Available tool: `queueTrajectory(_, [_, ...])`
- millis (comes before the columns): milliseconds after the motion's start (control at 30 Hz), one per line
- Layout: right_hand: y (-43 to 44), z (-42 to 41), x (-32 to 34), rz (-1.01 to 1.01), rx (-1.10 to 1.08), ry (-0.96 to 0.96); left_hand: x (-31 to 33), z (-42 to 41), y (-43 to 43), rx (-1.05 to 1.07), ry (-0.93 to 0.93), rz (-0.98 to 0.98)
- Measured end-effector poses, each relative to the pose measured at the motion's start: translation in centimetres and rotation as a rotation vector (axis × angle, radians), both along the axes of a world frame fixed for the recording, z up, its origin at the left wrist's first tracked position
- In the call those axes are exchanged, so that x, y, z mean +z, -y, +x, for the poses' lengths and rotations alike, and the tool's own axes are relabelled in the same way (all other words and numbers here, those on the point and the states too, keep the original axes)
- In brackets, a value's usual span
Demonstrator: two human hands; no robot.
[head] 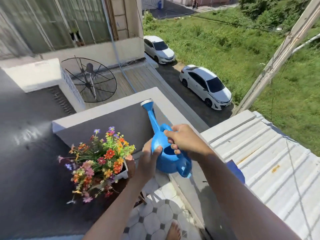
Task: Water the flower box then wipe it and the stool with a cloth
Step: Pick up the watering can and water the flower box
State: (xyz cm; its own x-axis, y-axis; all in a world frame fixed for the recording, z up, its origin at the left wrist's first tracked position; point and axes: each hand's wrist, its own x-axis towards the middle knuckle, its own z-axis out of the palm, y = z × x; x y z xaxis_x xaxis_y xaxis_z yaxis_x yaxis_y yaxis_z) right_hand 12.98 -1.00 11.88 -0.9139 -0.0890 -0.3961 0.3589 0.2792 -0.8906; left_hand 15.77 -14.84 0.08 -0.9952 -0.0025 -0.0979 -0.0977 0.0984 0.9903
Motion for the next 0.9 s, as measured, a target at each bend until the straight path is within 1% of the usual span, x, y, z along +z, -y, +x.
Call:
queueTrajectory(67, [2.4,1.7,0.8,0.092,0.076,-0.047,0.5,2.2,2.3,0.071,-0.008,-0.019])
queueTrajectory(200, [7.2,5.4,2.1,0.246,0.194,-0.121,1.7,7.0,6.1,0.174,-0.02,0.037])
queueTrajectory(333, [10.7,7.6,3.6,0.356,0.291,-0.16,2.9,10.6,8.4,0.243,0.039,0.092])
queueTrajectory(533, [14.9,9.9,6.5,0.621,0.467,-0.219,5.6,14.1,11.4,0.245,0.078,0.049])
queueTrajectory(633, [16.6,10.9,7.7,0.711,0.533,-0.22,6.4,15.3,12.6,0.258,0.063,-0.018])
queueTrajectory(733, [17.6,11.2,8.3,0.77,0.541,-0.221,6.8,16.1,13.7,0.256,0.084,-0.083])
queueTrajectory(833, [18.7,11.5,8.4,0.772,0.536,-0.118,6.8,16.5,14.2,0.236,0.103,-0.119])
queueTrajectory(900, [19.1,11.6,8.5,0.79,0.565,-0.102,6.6,16.9,14.3,0.236,0.117,-0.119])
